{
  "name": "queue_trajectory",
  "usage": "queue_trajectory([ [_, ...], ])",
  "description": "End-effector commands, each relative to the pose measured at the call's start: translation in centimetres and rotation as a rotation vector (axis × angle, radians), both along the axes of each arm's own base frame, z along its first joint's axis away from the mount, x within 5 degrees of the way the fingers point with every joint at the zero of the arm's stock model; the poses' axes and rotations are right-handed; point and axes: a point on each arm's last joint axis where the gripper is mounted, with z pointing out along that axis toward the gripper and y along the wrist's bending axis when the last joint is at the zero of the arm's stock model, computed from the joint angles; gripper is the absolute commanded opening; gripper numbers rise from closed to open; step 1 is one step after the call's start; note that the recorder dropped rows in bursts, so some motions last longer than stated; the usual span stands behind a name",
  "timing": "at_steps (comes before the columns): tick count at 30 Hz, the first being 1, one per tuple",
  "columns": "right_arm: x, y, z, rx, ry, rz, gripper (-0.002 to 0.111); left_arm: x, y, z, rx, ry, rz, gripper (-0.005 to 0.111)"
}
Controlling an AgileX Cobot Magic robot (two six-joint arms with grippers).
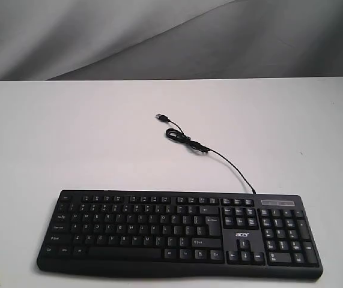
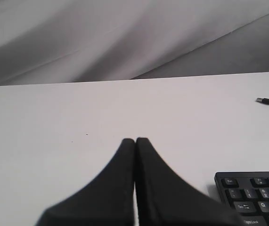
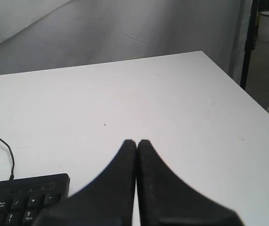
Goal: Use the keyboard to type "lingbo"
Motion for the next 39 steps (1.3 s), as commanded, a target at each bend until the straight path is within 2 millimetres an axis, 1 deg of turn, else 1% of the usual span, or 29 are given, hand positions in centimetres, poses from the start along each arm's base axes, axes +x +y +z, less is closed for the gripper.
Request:
queue_trajectory([
  [1,0.0,-0.1,-0.1,-0.010,-0.003,-0.009,0.000,0.0,0.0,0.0,-0.001,-0.012,0.002,0.000],
  [19,0.0,-0.1,0.1,-0.024,-0.015,-0.008,0.000,0.0,0.0,0.0,-0.001,-0.012,0.002,0.000],
  [20,0.1,-0.1,0.3,-0.028,-0.044,-0.008,0.000,0.0,0.0,0.0,-0.001,-0.012,0.002,0.000],
  [22,0.3,-0.1,2.2,-0.030,-0.248,-0.008,0.000,0.0,0.0,0.0,-0.001,-0.012,0.002,0.000],
  [24,0.2,-0.1,3.2,-0.044,-0.366,-0.009,0.000,0.0,0.0,0.0,-0.001,-0.012,0.002,0.000],
  [27,0.1,-0.1,3.8,-0.052,-0.422,-0.009,0.000,0.0,0.0,0.0,-0.001,-0.012,0.002,0.000],
  [32,-0.4,0.0,5.5,-0.057,-0.621,-0.009,0.000,0.0,0.0,0.0,-0.001,-0.012,0.002,0.000],
  [33,-0.6,0.0,6.0,-0.032,-0.689,-0.008,0.000,0.0,0.0,0.0,-0.001,-0.012,0.002,0.000],
  [34,-0.9,0.0,6.6,0.039,-0.766,0.001,0.000,0.0,0.0,0.0,-0.001,-0.012,0.002,0.000],
  [36,-1.2,0.0,7.1,0.211,-0.857,0.035,0.000,0.0,0.0,0.0,-0.001,-0.012,0.002,0.000],
  [39,-1.7,0.1,7.8,0.293,-0.956,0.069,0.000,0.0,0.0,0.0,-0.001,-0.012,0.002,0.000],
])
